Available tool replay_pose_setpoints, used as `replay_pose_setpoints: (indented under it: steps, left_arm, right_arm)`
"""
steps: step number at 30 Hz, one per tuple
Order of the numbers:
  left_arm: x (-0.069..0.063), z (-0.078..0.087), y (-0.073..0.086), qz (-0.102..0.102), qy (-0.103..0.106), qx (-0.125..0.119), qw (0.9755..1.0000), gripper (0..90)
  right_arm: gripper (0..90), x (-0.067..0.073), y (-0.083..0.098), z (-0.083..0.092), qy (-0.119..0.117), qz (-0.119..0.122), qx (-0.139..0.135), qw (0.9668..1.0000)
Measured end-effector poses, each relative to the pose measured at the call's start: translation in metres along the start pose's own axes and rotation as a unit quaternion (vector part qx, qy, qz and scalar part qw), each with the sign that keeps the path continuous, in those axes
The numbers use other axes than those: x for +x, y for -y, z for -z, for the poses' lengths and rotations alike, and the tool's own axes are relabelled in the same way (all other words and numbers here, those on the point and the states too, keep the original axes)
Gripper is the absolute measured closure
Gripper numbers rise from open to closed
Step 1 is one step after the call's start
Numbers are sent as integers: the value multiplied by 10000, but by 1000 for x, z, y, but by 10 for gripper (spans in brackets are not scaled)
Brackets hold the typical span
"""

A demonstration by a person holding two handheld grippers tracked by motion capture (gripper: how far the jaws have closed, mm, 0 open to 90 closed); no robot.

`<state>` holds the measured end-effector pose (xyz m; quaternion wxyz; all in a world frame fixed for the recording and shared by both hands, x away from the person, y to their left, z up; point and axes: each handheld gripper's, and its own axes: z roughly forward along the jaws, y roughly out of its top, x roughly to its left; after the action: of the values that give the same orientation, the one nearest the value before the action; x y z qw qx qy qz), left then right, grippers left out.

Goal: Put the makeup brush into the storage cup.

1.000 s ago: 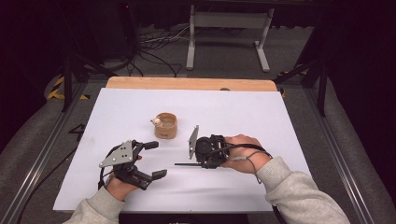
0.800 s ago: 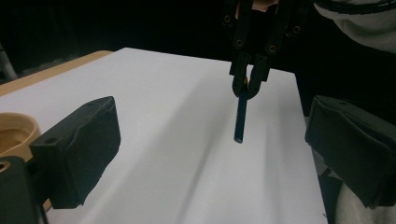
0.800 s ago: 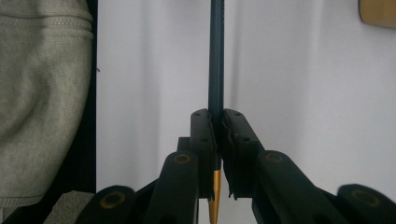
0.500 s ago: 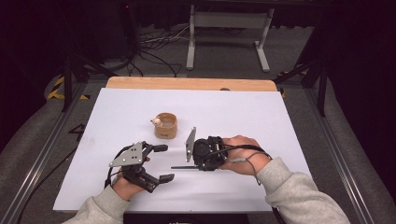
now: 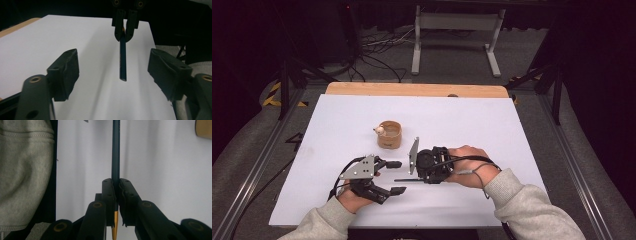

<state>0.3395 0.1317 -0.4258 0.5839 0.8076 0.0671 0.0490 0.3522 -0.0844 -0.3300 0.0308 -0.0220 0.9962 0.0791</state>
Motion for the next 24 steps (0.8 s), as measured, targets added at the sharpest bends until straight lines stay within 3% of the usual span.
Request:
replay_pose_setpoints:
  steps: [1,7,11,17,24]
  left_arm:
    - [0,-1,0,-45,33,42,10000,331]
    - [0,-3,1,-76,109,97,9999,451]
    - [0,-3,0,12,204,118,9997,562]
    - [-1,-3,0,-65,194,185,9996,673]
    - [-3,-4,0,-62,206,248,9995,740]
  right_arm:
    - [833,-1,0,0,24,-13,26,10000]
    - [833,-1,-1,-2,4,-32,62,10000]
    - [833,0,-3,-3,-3,-17,39,10000]
    - [833,1,-6,-4,-6,48,78,10000]
    - [833,1,-7,-6,-25,81,93,9999]
